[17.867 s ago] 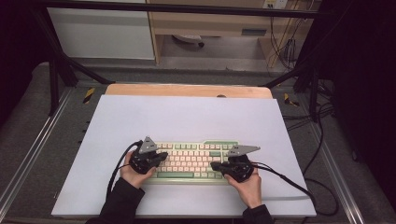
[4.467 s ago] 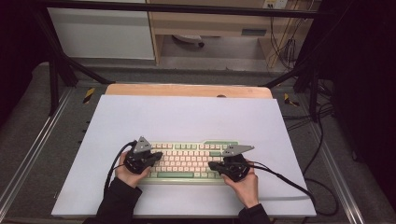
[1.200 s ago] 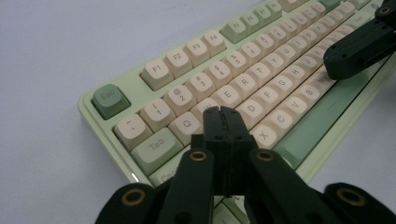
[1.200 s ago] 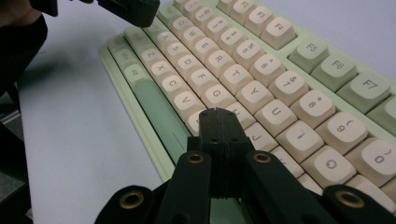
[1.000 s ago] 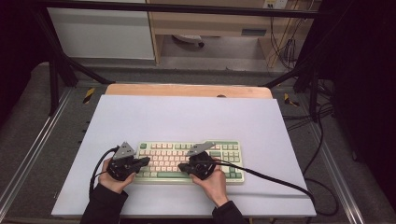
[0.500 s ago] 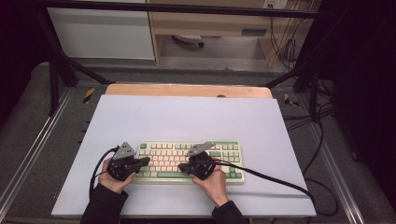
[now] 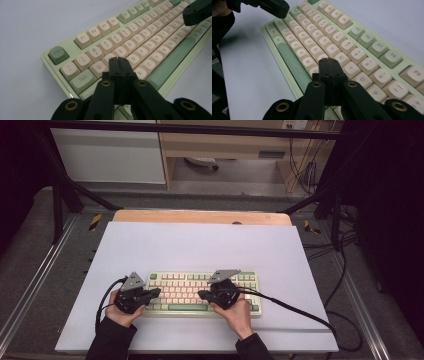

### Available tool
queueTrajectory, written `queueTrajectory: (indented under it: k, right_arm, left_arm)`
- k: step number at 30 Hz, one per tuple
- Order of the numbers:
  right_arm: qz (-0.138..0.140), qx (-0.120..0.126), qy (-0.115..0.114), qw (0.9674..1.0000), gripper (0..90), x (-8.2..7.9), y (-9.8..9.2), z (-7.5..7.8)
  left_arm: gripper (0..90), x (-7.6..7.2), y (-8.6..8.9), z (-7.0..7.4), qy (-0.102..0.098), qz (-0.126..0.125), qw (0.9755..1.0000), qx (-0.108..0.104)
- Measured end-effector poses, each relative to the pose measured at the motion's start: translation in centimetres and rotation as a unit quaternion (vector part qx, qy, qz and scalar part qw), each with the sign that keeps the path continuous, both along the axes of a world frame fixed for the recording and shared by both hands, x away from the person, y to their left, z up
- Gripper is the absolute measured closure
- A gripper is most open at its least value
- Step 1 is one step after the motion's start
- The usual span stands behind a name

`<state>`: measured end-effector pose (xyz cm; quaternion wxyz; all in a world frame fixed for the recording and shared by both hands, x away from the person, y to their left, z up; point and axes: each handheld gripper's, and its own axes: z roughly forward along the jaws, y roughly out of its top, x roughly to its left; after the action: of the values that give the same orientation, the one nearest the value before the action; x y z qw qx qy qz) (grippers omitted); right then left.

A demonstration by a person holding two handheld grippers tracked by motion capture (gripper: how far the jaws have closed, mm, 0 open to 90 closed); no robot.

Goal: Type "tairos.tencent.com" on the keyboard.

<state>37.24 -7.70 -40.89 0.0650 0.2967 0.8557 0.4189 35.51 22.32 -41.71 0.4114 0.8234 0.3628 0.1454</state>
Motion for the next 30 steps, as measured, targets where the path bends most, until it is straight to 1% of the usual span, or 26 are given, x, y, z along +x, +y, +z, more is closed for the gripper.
queueTrajectory:
  k: [9,18,24,30]
  right_arm:
    - [-0.018,0.009,0.003,0.9998,90.0,-0.3,-2.5,0.2]
    - [-0.03,0.007,0.003,0.9995,90.0,-0.6,-4.2,0.0]
    - [-0.037,0.009,0.004,0.9993,90.0,-1.0,-5.3,-0.2]
    - [-0.042,0.009,0.004,0.9991,90.0,-1.1,-5.9,-0.4]
  left_arm:
    - [89.9,-0.1,-0.3,0.0,0.001,-0.003,1.0,0.002]
    - [90.0,-0.2,-0.9,0.2,0.0,-0.011,0.9999,0.001]
    - [90.0,-0.3,-2.1,0.1,0.001,-0.024,0.9997,0.004]
    - [90.0,-0.3,-3.1,0.0,0.003,-0.034,0.9994,0.01]
